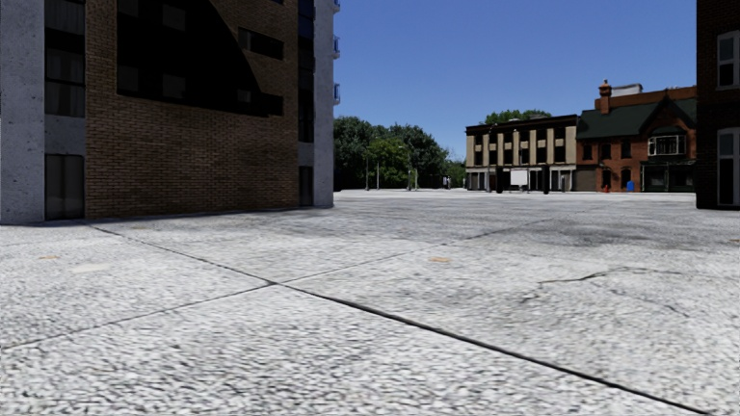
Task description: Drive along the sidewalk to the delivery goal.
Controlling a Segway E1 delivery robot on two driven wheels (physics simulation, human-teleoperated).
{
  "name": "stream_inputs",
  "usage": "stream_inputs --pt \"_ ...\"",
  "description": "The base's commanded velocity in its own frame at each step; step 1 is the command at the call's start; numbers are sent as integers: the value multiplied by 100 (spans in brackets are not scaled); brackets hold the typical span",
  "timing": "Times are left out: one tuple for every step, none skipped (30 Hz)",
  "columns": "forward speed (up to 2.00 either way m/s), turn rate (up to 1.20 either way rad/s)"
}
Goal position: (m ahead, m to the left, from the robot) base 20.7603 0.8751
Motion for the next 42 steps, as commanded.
stream_inputs --pt "200 0" --pt "200 0" --pt "200 0" --pt "200 0" --pt "200 0" --pt "200 0" --pt "200 0" --pt "200 0" --pt "200 0" --pt "200 0" --pt "200 0" --pt "200 0" --pt "200 0" --pt "200 0" --pt "200 0" --pt "200 0" --pt "200 0" --pt "200 0" --pt "200 0" --pt "200 0" --pt "200 0" --pt "200 0" --pt "200 0" --pt "200 0" --pt "200 0" --pt "200 0" --pt "200 0" --pt "200 0" --pt "200 0" --pt "200 0" --pt "200 0" --pt "200 0" --pt "200 0" --pt "200 0" --pt "200 0" --pt "200 0" --pt "200 0" --pt "200 0" --pt "200 0" --pt "200 0" --pt "200 0" --pt "200 0"
